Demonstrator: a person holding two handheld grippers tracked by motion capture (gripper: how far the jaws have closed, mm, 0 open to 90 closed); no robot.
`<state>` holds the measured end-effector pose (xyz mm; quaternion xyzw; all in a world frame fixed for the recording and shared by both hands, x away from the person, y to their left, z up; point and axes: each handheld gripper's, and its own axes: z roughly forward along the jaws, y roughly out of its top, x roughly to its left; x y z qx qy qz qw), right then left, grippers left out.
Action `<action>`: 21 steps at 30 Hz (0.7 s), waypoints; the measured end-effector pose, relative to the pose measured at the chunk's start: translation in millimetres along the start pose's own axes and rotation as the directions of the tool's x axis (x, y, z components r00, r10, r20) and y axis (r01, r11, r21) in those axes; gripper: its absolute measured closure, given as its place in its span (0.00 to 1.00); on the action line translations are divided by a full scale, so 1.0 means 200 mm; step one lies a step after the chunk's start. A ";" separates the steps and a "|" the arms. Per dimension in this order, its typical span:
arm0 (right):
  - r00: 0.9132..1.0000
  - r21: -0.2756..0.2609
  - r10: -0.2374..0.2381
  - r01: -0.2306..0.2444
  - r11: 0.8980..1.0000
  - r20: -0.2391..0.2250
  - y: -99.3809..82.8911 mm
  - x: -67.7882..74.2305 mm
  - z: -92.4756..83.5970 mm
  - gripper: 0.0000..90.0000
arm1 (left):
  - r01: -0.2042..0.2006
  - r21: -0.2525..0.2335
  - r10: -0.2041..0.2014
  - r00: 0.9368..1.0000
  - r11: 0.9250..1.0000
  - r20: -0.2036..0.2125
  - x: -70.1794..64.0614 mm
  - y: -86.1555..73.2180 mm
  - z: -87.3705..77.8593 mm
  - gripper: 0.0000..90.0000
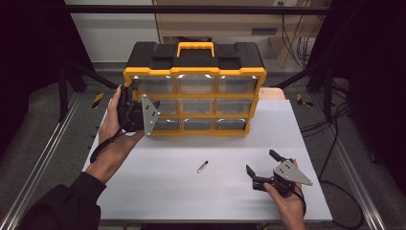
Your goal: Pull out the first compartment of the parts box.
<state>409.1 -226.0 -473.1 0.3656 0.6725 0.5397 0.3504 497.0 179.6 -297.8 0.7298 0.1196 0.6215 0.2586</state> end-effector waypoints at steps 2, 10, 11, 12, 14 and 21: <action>1.000 -0.001 -0.001 0.001 1.000 0.002 0.00 0.00 0.00 0.03 | -0.002 -0.002 0.002 1.000 1.000 -0.013 0.00 0.00 0.01 0.23; 1.000 -0.006 0.000 0.000 1.000 -0.001 0.00 0.00 -0.01 0.03 | -0.048 0.000 0.048 0.997 0.999 -0.056 0.01 0.01 0.03 0.25; 1.000 -0.007 0.002 -0.002 1.000 -0.001 0.00 0.00 -0.01 0.03 | -0.046 -0.001 0.046 0.997 0.999 -0.057 0.01 0.01 0.03 0.26; 1.000 -0.008 0.002 -0.002 1.000 0.000 0.01 0.00 -0.01 0.03 | -0.049 0.000 0.049 0.997 0.999 -0.057 0.01 0.01 0.03 0.27; 1.000 -0.009 0.000 0.000 1.000 0.000 0.01 0.00 -0.01 0.03 | -0.056 -0.001 0.056 0.997 0.998 -0.058 0.00 0.01 0.03 0.27; 1.000 -0.012 0.005 -0.005 1.000 -0.004 0.01 0.00 -0.02 0.03 | -0.075 0.003 0.075 0.995 0.997 -0.066 0.01 0.02 0.04 0.36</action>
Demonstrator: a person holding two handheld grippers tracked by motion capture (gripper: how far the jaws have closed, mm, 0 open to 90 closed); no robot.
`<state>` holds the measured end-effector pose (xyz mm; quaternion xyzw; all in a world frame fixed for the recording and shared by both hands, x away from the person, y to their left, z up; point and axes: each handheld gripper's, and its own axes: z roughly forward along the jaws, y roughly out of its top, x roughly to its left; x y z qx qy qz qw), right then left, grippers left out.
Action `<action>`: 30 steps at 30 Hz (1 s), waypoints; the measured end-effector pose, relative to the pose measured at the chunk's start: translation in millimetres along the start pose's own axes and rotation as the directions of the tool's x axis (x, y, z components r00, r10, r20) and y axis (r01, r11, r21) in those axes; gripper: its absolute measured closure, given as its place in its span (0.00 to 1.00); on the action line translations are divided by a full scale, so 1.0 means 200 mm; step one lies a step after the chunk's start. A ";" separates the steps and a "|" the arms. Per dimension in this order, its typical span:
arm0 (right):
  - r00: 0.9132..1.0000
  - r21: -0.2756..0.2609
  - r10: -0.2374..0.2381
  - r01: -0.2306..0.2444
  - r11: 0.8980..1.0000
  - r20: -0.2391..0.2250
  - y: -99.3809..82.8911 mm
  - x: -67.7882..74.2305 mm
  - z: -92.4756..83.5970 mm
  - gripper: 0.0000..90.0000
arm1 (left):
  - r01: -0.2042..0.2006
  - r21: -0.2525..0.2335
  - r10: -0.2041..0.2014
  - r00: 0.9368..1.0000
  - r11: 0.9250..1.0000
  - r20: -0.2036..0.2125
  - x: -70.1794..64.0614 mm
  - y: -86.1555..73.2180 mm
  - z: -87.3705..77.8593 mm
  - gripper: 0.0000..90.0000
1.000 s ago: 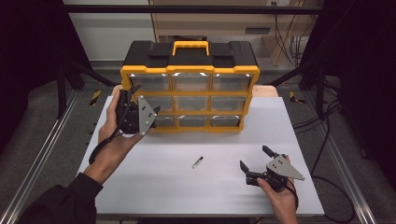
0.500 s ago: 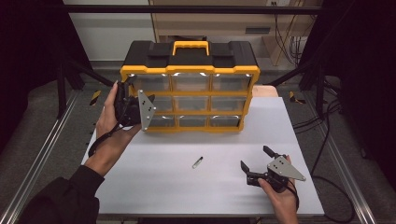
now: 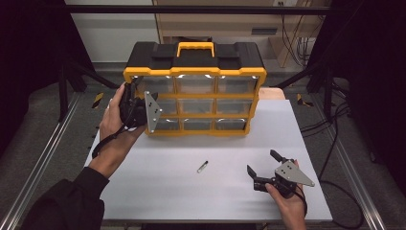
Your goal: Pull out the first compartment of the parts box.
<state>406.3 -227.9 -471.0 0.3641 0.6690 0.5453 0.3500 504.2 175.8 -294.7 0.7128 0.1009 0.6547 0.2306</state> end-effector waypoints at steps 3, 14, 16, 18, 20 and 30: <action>1.000 0.000 -0.004 0.004 1.000 0.000 0.00 0.00 0.00 0.03 | -0.004 0.004 0.004 1.000 1.000 -0.003 0.01 -0.01 0.01 0.40; 1.000 -0.011 0.007 -0.007 1.000 -0.005 0.00 0.00 -0.01 0.04 | -0.063 -0.003 0.063 0.997 0.998 -0.036 -0.01 -0.01 0.01 0.50; 1.000 -0.013 0.008 -0.008 1.000 -0.004 0.01 -0.01 -0.01 0.04 | -0.067 -0.009 0.066 0.997 0.998 -0.047 -0.01 0.00 0.01 0.52; 1.000 -0.012 0.006 -0.006 1.000 -0.004 0.01 -0.01 -0.01 0.04 | -0.066 -0.015 0.065 0.997 0.998 -0.049 -0.02 0.00 0.01 0.54; 1.000 -0.013 0.002 -0.002 1.000 -0.003 0.01 0.00 -0.01 0.04 | -0.078 -0.016 0.077 0.996 0.997 -0.054 -0.02 0.00 0.01 0.57; 1.000 -0.015 -0.002 0.002 1.000 0.004 0.01 -0.01 -0.02 0.05 | -0.126 -0.013 0.124 0.988 0.992 -0.093 -0.02 -0.02 0.02 0.65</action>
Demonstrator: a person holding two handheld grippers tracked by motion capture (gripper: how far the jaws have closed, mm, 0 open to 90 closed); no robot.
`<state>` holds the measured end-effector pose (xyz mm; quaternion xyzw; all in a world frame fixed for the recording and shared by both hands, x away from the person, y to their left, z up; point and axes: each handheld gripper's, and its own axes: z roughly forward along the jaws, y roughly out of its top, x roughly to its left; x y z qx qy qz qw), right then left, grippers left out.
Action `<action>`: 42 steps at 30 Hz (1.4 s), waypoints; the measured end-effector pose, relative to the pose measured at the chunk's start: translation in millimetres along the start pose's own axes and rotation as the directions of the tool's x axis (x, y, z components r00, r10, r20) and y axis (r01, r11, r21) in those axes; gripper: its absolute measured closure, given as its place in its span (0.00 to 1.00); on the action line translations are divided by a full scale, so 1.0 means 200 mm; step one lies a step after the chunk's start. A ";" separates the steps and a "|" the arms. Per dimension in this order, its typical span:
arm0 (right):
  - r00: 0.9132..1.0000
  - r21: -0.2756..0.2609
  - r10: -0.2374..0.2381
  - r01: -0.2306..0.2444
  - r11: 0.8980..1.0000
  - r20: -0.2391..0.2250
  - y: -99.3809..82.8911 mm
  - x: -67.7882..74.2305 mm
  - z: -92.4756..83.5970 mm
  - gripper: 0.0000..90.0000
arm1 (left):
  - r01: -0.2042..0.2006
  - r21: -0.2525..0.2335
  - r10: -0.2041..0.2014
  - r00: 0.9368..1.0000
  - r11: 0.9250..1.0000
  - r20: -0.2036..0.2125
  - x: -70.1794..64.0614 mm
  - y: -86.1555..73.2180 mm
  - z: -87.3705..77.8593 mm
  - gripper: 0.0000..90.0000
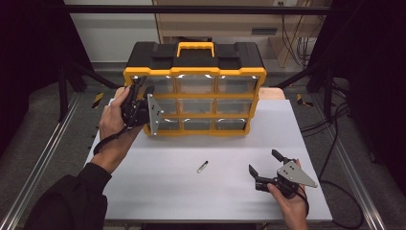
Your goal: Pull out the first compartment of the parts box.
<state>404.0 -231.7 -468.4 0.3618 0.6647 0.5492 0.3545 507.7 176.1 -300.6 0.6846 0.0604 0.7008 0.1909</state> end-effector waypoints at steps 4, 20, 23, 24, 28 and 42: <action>1.000 -0.001 -0.003 0.003 1.000 0.000 0.00 0.00 0.00 0.05 | -0.031 -0.007 0.031 0.999 0.999 -0.008 -0.01 0.00 0.00 0.68; 1.000 0.005 -0.015 0.015 1.000 -0.004 0.00 0.02 0.01 0.05 | -0.102 0.005 0.102 0.994 0.995 -0.038 -0.02 -0.02 0.00 0.74; 1.000 0.005 -0.014 0.014 1.000 -0.004 0.00 0.01 0.01 0.05 | -0.132 0.005 0.132 0.990 0.991 -0.046 -0.04 -0.03 -0.01 0.75; 1.000 0.005 -0.013 0.013 1.000 -0.005 0.00 0.02 0.01 0.05 | -0.136 0.006 0.136 0.990 0.991 -0.046 -0.04 -0.03 -0.01 0.75; 1.000 0.008 -0.016 0.016 1.000 -0.006 0.00 0.02 0.01 0.05 | -0.145 0.012 0.146 0.988 0.989 -0.051 -0.04 -0.04 0.01 0.77; 1.000 0.021 -0.023 0.023 1.000 0.001 0.00 0.02 0.01 0.05 | -0.164 0.040 0.166 0.985 0.986 -0.052 -0.04 -0.09 0.07 0.78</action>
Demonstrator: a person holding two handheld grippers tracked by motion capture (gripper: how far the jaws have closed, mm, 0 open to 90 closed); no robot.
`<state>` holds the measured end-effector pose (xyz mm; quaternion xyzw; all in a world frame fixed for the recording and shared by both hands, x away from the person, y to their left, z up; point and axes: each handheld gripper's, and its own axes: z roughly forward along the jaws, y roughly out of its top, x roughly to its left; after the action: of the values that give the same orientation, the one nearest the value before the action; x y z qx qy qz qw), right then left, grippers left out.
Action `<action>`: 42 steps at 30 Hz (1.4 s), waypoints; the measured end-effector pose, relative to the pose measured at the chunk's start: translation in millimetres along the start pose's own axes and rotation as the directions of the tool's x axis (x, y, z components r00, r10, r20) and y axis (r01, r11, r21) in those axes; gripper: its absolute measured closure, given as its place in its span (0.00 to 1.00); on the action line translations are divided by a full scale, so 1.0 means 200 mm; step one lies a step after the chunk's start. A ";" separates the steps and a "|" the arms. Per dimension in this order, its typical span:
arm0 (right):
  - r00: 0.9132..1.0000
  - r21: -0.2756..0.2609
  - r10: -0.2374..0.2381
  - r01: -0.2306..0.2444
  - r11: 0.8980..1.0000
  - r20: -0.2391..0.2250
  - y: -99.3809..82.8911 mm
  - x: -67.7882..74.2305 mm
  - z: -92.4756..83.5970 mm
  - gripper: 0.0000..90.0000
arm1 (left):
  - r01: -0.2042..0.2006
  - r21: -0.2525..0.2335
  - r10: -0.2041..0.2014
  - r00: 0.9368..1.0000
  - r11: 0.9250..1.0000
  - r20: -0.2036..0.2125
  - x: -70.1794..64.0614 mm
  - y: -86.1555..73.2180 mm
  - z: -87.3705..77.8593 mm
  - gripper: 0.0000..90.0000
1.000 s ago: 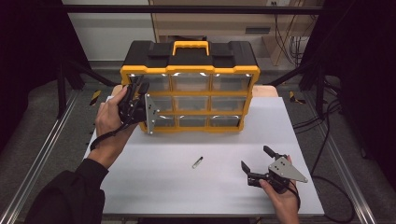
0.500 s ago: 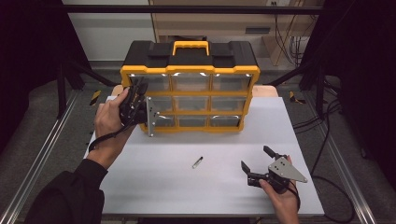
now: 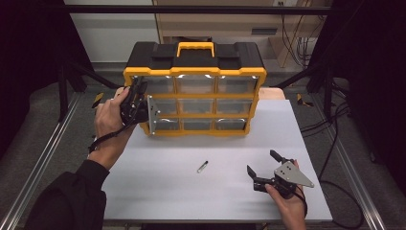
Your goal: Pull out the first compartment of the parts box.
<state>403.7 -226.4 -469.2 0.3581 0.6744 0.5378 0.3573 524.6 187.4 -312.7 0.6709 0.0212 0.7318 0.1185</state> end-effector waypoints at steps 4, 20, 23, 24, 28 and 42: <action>1.000 0.005 -0.009 0.009 1.000 0.005 0.00 0.00 -0.01 0.05 | -0.028 0.007 0.028 1.000 1.000 -0.013 0.00 0.00 0.00 0.79; 1.000 0.004 0.004 -0.004 1.000 0.013 0.00 -0.01 -0.01 0.05 | -0.092 0.022 0.093 0.993 0.996 -0.067 -0.04 -0.01 0.01 0.82; 1.000 0.002 0.001 -0.001 1.000 0.014 0.00 -0.02 -0.01 0.05 | -0.103 0.023 0.104 0.992 0.994 -0.077 -0.04 0.00 0.02 0.83; 1.000 0.002 0.001 -0.001 1.000 0.014 0.00 -0.02 -0.01 0.05 | -0.102 0.024 0.103 0.992 0.995 -0.078 -0.04 0.00 0.02 0.84; 1.000 0.004 0.002 -0.002 1.000 0.014 0.00 -0.02 -0.01 0.05 | -0.104 0.023 0.106 0.990 0.994 -0.088 -0.05 0.00 0.02 0.84; 1.000 0.006 0.002 -0.002 1.000 0.013 -0.01 -0.02 -0.01 0.05 | -0.121 0.040 0.125 0.985 0.992 -0.116 -0.07 0.01 0.02 0.85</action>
<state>403.1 -230.6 -469.5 0.3635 0.6733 0.5338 0.3600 529.6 181.4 -325.8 0.6284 -0.0015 0.7755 0.0606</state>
